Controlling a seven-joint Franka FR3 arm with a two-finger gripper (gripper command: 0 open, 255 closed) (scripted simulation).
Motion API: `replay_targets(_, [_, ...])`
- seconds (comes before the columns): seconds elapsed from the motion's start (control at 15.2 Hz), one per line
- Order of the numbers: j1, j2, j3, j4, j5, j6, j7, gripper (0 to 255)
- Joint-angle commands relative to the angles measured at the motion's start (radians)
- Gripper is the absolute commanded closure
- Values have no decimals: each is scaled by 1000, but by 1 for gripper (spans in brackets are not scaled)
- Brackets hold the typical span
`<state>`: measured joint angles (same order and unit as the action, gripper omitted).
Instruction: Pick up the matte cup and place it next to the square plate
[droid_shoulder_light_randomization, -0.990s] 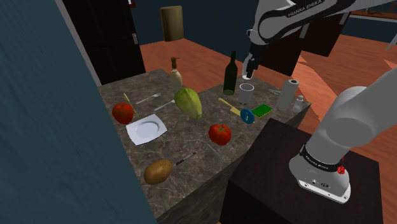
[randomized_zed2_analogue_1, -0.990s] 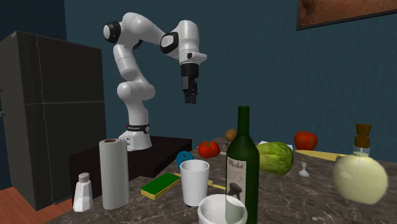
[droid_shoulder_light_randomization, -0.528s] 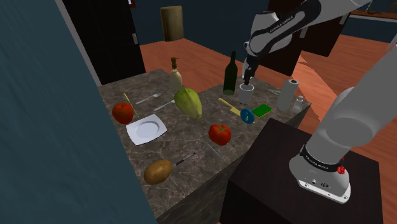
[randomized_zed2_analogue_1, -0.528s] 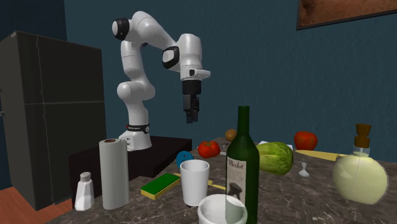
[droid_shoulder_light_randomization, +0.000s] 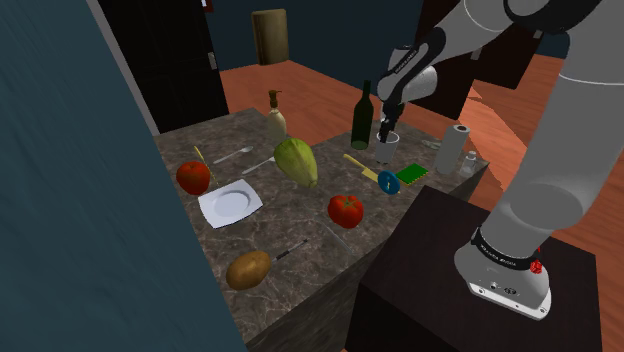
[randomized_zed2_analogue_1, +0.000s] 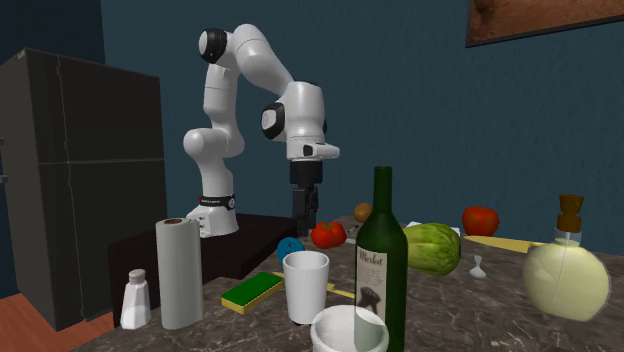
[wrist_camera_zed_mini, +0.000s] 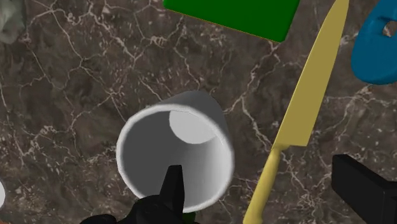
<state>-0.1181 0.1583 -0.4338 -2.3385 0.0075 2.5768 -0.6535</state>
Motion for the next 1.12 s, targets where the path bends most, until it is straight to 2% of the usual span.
replay_targets(0.0, [-24, 75, 11, 46, 54, 23, -54, 0])
replay_targets(0.53, [-60, 175, 52, 58, 123, 106, -103, 0])
replay_targets(0.99, [-60, 175, 52, 58, 123, 106, -103, 0])
replay_targets(1.06, [-60, 175, 52, 58, 123, 106, -103, 255])
